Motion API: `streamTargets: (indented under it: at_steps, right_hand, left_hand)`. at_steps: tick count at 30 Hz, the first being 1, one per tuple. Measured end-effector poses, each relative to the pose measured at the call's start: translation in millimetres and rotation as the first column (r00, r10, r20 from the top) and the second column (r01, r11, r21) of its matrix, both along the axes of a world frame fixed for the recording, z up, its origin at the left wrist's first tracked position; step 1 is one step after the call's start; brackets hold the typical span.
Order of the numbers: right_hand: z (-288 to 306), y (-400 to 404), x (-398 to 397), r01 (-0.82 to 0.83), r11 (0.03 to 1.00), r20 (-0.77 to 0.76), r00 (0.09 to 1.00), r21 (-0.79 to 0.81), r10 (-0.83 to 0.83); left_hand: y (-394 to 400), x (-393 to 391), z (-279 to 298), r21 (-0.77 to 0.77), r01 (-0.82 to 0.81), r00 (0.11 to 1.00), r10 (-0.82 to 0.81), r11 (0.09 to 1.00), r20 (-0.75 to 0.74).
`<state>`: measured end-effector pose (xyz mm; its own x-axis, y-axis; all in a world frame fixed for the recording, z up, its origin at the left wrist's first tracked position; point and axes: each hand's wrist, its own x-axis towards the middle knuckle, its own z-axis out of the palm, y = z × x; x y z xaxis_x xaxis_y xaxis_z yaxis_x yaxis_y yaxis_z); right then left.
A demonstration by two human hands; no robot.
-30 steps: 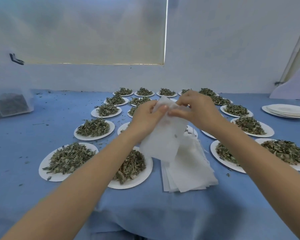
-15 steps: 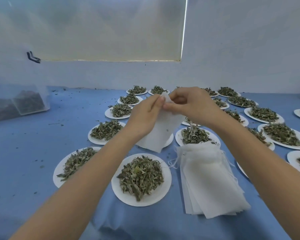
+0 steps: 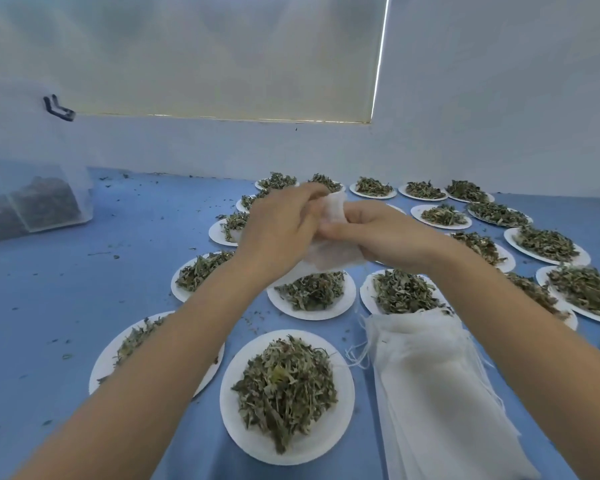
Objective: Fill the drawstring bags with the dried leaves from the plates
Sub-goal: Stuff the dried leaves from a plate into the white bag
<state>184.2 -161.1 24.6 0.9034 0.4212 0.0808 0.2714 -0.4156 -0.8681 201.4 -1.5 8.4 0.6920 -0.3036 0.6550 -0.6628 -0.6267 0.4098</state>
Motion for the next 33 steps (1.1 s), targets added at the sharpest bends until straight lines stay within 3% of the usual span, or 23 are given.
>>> streamTargets:
  at_steps: [2, 4, 7, 12, 20, 25, 29, 31, 33]
  right_hand:
    - [-4.7, 1.2, 3.7, -0.069, 0.955, -0.159, 0.98, 0.288, 0.119]
    - [-7.9, 3.8, 4.2, -0.152, 0.815, -0.269, 0.896, 0.56, 0.352]
    - [-9.9, 11.2, 3.7, -0.15, 0.645, -0.287, 0.804, 0.749, 0.52]
    - [-7.0, 12.6, 2.1, -0.149, 0.645, -0.266, 0.824, 0.749, 0.5]
    - [-2.4, 13.6, -3.0, -0.041, 0.673, -0.311, 0.865, 0.739, 0.393]
    - [-5.5, 35.7, -6.8, 0.07, 0.646, -0.429, 0.801, 0.76, 0.417]
    - [-6.3, 37.7, -12.0, 0.006, 0.669, -0.441, 0.757, 0.743, 0.483]
    - [-9.9, 40.4, -15.5, -0.024, 0.702, -0.414, 0.793, 0.712, 0.447]
    - [-15.7, 45.7, -20.2, -0.017, 0.816, -0.338, 0.905, 0.578, 0.258]
  left_hand:
    - [1.6, -1.4, -3.1, 0.066, -0.07, 0.987, 0.06, 0.995, 0.148]
    - [1.9, -3.4, -8.1, 0.129, 0.01, 0.984, -0.033, 0.992, 0.174]
    - [-6.6, -4.4, -17.1, 0.314, 0.028, 0.989, -0.073, 0.949, 0.131]
    - [-4.9, 1.1, -21.3, 0.295, -0.045, 0.958, -0.043, 0.954, 0.285]
    - [9.8, -4.6, -12.9, 0.394, -0.074, 0.963, -0.037, 0.916, 0.267]
    - [12.0, -11.8, -11.0, 0.461, -0.099, 0.957, -0.042, 0.882, 0.287]
    - [29.0, -20.4, -15.4, 0.439, -0.193, 0.949, 0.054, 0.878, 0.31]
    - [40.3, -27.5, -17.0, 0.448, -0.244, 0.94, 0.096, 0.86, 0.328]
    - [51.0, -36.0, -19.1, 0.46, -0.274, 0.941, 0.137, 0.845, 0.31]
